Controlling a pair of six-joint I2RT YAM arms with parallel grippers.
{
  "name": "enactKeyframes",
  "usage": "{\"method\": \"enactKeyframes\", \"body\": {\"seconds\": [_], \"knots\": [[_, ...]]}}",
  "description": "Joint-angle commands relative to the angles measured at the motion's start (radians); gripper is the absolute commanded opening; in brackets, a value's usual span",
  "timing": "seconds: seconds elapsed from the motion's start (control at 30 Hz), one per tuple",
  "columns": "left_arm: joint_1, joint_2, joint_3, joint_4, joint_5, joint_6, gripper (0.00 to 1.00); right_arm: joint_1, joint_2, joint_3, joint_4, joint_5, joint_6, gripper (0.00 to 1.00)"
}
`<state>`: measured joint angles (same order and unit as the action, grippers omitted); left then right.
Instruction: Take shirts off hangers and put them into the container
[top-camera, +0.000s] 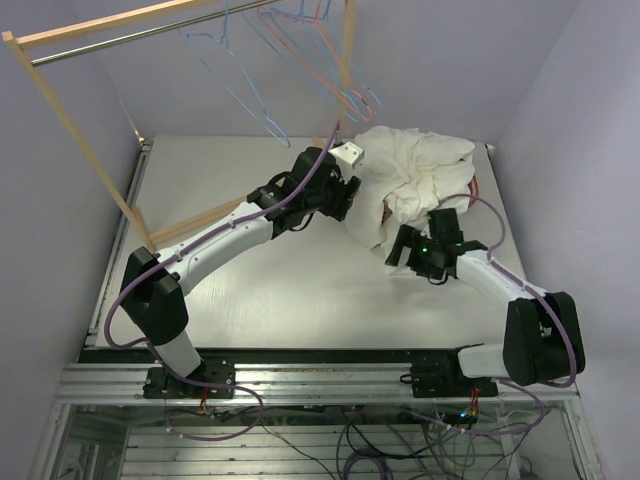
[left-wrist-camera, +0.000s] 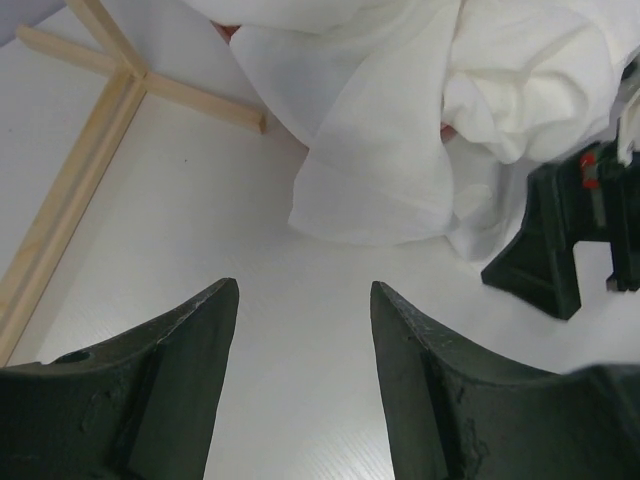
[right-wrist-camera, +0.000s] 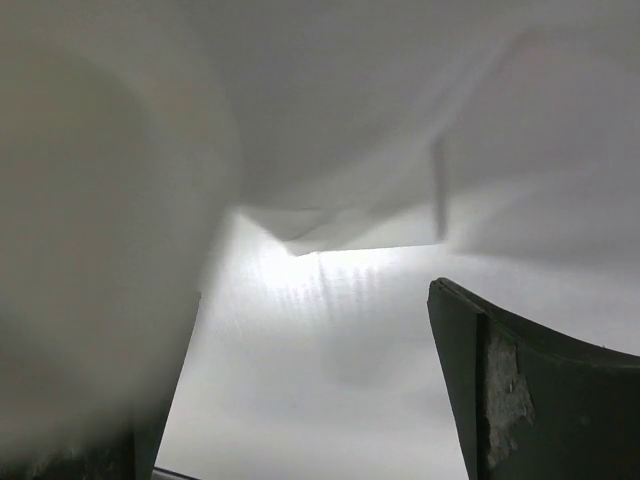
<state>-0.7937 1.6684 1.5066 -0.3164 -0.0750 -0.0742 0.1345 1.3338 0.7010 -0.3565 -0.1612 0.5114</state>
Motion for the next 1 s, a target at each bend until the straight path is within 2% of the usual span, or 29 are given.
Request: {"method": "enactKeyframes", "body": {"seconds": [0.0, 0.33, 0.5, 0.73, 0.8, 0.87, 0.9, 0.97], "knots": [[0.001, -0.037, -0.022, -0.027, -0.039, 0.009, 0.67, 0.164, 0.044, 0.029, 0.037, 0.149, -0.035, 1.00], [0.001, -0.064, -0.058, -0.041, -0.052, 0.004, 0.67, 0.217, 0.059, -0.030, 0.054, 0.314, -0.007, 1.00], [0.002, -0.065, -0.062, -0.046, -0.045, 0.003, 0.67, 0.220, 0.093, -0.062, 0.125, 0.316, -0.024, 0.99], [0.002, -0.065, -0.059, -0.051, -0.060, 0.008, 0.67, 0.224, 0.141, -0.061, 0.192, 0.331, -0.030, 0.90], [0.001, -0.065, -0.060, -0.052, -0.062, 0.008, 0.67, 0.225, 0.151, -0.058, 0.203, 0.324, -0.036, 0.83], [0.001, -0.066, -0.060, -0.053, -0.065, 0.008, 0.67, 0.226, 0.159, -0.053, 0.208, 0.307, -0.044, 0.69], [0.001, -0.065, -0.061, -0.054, -0.066, 0.008, 0.67, 0.226, 0.164, -0.048, 0.204, 0.297, -0.049, 0.58], [0.002, -0.065, -0.062, -0.056, -0.069, 0.008, 0.67, 0.226, 0.170, -0.035, 0.179, 0.290, -0.048, 0.27]]}}
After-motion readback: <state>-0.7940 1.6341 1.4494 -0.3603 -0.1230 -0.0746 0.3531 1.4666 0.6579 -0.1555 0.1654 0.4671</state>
